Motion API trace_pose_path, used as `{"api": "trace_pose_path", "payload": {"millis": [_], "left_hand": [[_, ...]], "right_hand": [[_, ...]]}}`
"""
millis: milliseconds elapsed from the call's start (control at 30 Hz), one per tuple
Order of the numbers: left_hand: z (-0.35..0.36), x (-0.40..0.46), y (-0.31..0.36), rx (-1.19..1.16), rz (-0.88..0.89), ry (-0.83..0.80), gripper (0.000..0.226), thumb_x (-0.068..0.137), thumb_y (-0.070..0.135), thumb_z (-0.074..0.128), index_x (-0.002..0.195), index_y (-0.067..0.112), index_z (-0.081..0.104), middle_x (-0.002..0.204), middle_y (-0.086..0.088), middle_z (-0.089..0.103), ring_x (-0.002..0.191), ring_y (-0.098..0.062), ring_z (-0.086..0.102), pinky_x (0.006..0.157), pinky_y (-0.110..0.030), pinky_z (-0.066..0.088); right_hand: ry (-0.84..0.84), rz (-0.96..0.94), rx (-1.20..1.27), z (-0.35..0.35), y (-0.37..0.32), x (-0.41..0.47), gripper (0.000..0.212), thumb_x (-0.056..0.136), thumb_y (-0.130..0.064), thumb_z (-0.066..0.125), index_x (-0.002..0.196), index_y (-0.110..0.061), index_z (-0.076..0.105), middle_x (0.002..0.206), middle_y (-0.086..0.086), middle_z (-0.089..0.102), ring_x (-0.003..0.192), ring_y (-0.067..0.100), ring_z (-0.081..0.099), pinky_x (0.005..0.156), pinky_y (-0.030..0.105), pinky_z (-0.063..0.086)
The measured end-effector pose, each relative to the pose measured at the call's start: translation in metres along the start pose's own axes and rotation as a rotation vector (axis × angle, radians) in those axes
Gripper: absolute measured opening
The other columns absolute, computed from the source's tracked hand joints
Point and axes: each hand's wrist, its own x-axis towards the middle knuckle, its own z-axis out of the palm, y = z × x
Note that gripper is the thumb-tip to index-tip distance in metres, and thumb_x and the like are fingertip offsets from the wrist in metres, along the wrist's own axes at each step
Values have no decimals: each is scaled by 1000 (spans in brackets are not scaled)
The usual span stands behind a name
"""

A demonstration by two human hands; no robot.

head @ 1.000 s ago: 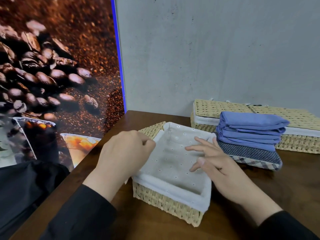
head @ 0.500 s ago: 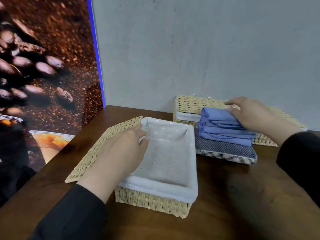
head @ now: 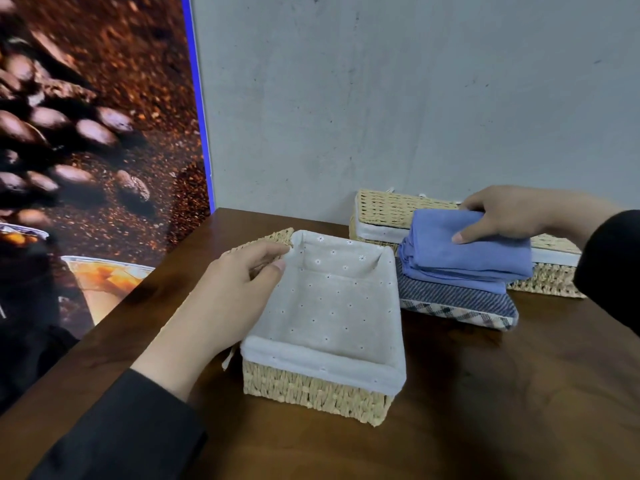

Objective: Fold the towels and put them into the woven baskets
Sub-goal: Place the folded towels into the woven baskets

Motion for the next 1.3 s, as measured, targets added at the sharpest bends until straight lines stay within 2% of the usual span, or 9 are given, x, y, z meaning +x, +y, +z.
{"api": "trace_pose_path", "payload": {"millis": [200, 400, 467, 567, 700, 933, 1067, 1133, 1300], "left_hand": [[-5, 1, -3, -16, 2, 20, 41, 102, 43, 47, 143, 47, 50, 126, 31, 57, 102, 19, 50, 82, -3, 34], [-6, 5, -11, -51, -53, 89, 51, 105, 52, 26, 144, 32, 53, 142, 10, 59, 135, -13, 48, 103, -27, 34], [-6, 6, -14, -93, -74, 98, 49, 106, 53, 25, 137, 33, 57, 135, 9, 63, 131, -16, 52, 101, -31, 36], [-7, 5, -17, -129, -75, 100, 51, 105, 58, 23, 126, 32, 62, 121, 6, 69, 121, -20, 59, 105, -43, 43], [-7, 7, -20, -78, -85, 84, 54, 105, 56, 21, 128, 28, 60, 125, 2, 68, 123, -21, 57, 102, -39, 41], [-6, 8, -18, 25, -75, 46, 50, 107, 52, 21, 142, 35, 52, 139, 8, 60, 131, -19, 49, 99, -31, 34], [-5, 9, -18, 44, -67, 54, 48, 108, 47, 25, 139, 27, 56, 137, 3, 62, 126, -23, 52, 102, -37, 38], [-5, 7, -17, 64, -50, 47, 49, 108, 48, 23, 143, 31, 53, 140, 7, 60, 132, -22, 49, 108, -37, 36], [-5, 7, -17, 74, -58, 49, 52, 106, 53, 21, 140, 34, 55, 135, 6, 63, 129, -22, 50, 97, -33, 35]], "right_hand": [[251, -121, 266, -39, -40, -39, 30, 76, -41, 85, 89, -19, 69, 83, 5, 72, 81, 27, 65, 67, 36, 43], [-212, -345, 641, -19, -119, -56, 45, 79, -28, 77, 116, -5, 67, 101, 15, 77, 89, 22, 73, 76, 30, 57], [-322, -327, 605, 6, -137, -49, 38, 85, -23, 76, 115, -2, 66, 93, 8, 78, 84, 17, 74, 70, 24, 58], [-444, -278, 506, 38, -151, -32, 37, 85, -28, 79, 114, -8, 68, 103, 11, 77, 99, 26, 74, 86, 39, 58], [-582, -261, 371, 62, -164, -17, 33, 83, -35, 81, 106, -14, 69, 94, 3, 75, 88, 18, 73, 74, 34, 56], [-514, -408, -130, 81, -182, -17, 35, 89, -57, 68, 111, -30, 63, 96, -14, 64, 89, 8, 61, 72, 22, 46], [-287, -585, -43, 49, -183, -36, 53, 87, -51, 73, 136, -46, 53, 126, -31, 58, 113, -12, 51, 89, 6, 41], [-431, -635, -40, 31, -182, -48, 64, 85, -49, 75, 138, -64, 42, 136, -49, 42, 121, -25, 38, 98, 4, 34], [-620, -650, -358, 47, -184, -51, 84, 86, -45, 77, 145, -69, 23, 154, -45, 23, 141, -8, 30, 113, 20, 30]]}}
